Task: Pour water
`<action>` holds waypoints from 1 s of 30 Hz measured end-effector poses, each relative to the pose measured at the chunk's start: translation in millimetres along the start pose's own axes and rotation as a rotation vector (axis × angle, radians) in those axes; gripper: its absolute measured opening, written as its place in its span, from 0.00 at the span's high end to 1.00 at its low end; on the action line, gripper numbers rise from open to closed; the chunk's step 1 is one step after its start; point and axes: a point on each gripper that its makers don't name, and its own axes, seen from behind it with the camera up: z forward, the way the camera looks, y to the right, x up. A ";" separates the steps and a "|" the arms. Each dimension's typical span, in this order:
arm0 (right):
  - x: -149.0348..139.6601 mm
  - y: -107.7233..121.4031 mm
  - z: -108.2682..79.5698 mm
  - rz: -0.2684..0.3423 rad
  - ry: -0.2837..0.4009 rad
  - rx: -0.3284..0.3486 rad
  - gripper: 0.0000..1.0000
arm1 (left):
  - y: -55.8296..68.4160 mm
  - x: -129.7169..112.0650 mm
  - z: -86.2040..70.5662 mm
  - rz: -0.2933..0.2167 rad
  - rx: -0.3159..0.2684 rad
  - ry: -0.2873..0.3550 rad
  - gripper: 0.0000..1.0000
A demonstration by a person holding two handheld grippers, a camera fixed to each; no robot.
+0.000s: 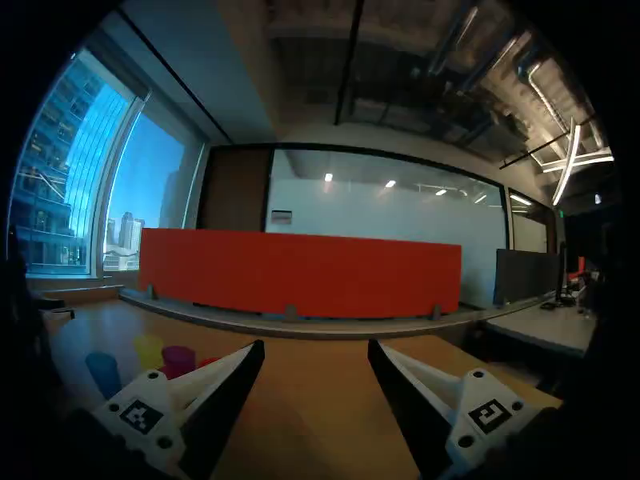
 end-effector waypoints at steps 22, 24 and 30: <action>-50.1 -4.9 16.2 0.018 -0.008 0.024 0.00 | -0.2 -0.3 -0.1 0.000 0.000 0.000 0.05; -55.1 -1.9 17.9 0.026 -0.011 0.022 0.00 | -0.2 -0.2 0.1 0.000 0.000 0.000 0.05; -70.3 7.2 23.3 0.043 -0.037 0.015 0.00 | -0.7 -0.3 0.1 0.000 0.000 0.000 0.05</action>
